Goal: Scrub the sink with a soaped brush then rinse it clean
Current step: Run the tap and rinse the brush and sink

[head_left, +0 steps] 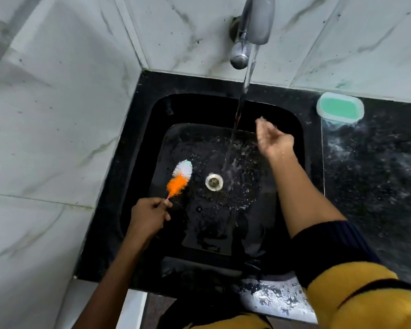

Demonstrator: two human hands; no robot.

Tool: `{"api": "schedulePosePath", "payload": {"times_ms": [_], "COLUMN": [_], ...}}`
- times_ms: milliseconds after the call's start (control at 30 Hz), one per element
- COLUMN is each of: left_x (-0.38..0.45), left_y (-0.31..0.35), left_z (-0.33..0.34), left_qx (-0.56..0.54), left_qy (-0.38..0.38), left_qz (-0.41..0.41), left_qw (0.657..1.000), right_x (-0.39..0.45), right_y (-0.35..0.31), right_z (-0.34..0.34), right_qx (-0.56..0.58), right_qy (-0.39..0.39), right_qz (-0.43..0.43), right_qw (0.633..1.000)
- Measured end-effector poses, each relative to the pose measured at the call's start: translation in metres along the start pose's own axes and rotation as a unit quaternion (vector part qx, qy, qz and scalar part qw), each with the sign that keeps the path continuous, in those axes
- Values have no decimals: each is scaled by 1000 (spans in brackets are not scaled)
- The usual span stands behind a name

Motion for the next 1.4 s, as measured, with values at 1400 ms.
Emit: {"api": "schedulePosePath", "payload": {"times_ms": [1400], "left_x": [-31], "left_y": [-46], "left_z": [-27], "left_qx": [-32], "left_qy": [50], "left_qz": [-40], "left_qw": [997], "right_x": [-45], "right_y": [101], "right_z": [13], "right_qx": [-433], "right_qy": [-171], "right_qz": [183], "right_qw": [866]}}
Point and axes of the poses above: each hand's wrist, its own x-axis towards the middle knuckle, its own z-axis out of the palm, y = z × x, the point moved 9 cm from there along x, towards the middle knuckle, and after that the axes turned 6 degrees about x, right-handed, at the moved point
